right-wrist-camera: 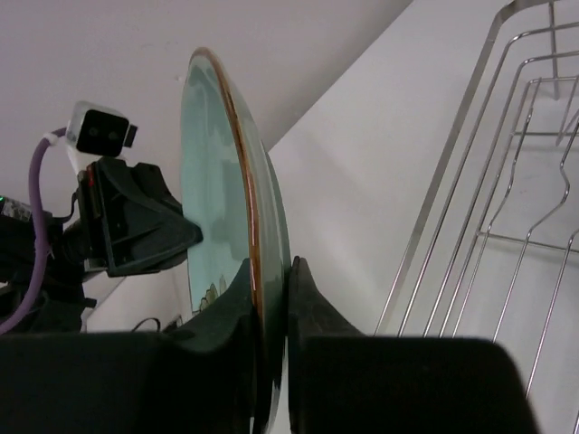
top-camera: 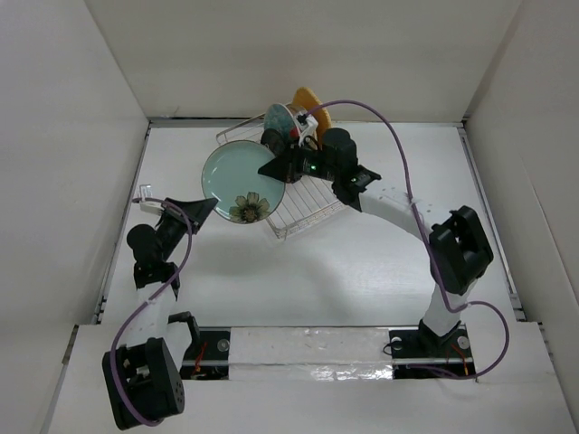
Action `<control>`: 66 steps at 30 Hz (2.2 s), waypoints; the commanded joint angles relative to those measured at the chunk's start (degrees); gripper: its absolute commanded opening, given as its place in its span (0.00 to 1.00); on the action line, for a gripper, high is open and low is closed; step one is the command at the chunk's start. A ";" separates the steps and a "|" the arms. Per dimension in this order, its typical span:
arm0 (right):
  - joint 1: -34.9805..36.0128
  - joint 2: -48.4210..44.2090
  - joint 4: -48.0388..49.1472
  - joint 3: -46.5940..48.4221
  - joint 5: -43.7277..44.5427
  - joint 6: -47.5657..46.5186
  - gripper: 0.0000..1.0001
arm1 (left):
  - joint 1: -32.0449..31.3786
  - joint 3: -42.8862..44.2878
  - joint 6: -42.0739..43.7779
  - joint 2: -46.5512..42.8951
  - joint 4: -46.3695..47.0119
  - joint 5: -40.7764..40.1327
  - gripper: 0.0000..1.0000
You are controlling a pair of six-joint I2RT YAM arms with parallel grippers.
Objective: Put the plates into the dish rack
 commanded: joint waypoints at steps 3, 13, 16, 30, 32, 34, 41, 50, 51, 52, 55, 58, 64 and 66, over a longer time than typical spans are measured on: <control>0.19 -2.86 8.88 -3.00 -9.43 2.14 0.00 | -0.84 6.90 2.12 -2.65 5.98 1.86 0.01; -5.60 -10.60 8.10 -1.96 3.03 6.72 0.00 | -5.75 12.17 8.87 -0.71 -3.85 2.04 0.63; -7.37 -12.10 5.73 -0.64 7.61 6.46 0.00 | -8.04 14.27 13.61 -2.11 -11.05 -0.77 0.78; -2.28 -0.60 -13.26 24.84 45.40 -18.05 0.00 | -28.96 24.65 39.64 -15.89 -42.61 -20.97 0.91; -0.79 2.82 -14.32 29.32 48.03 -19.81 0.00 | -30.37 23.87 42.63 -18.19 -43.85 -22.65 0.91; -0.25 5.47 -15.54 32.40 50.41 -23.24 0.00 | -30.37 21.93 44.74 -20.92 -44.73 -23.89 0.89; 2.48 17.33 -19.85 46.11 55.69 -29.22 0.00 | -30.90 22.19 48.08 -22.51 -47.28 -26.35 0.85; 3.53 24.46 -20.47 49.12 53.85 -29.93 0.00 | -31.43 22.46 48.79 -22.86 -48.07 -26.79 0.84; 4.05 24.64 -20.30 48.68 53.85 -29.93 0.00 | -31.43 22.46 48.79 -22.95 -48.07 -26.88 0.84; 4.06 24.99 -20.04 47.80 53.85 -29.93 0.00 | -31.43 22.37 48.79 -22.95 -48.07 -26.88 0.84; 4.67 26.04 -19.68 46.83 53.50 -29.93 0.00 | -31.43 22.37 48.79 -22.86 -47.98 -26.88 0.84; 5.90 27.45 -18.72 45.34 54.37 -31.76 0.00 | -31.43 22.37 48.88 -22.86 -47.98 -26.97 0.84; 8.36 30.35 -18.37 44.19 56.75 -32.92 0.04 | -31.43 22.28 48.97 -23.03 -48.16 -27.67 0.84; 8.37 30.18 -18.01 43.32 57.01 -32.66 0.14 | -31.43 22.28 48.97 -22.95 -48.25 -27.93 0.84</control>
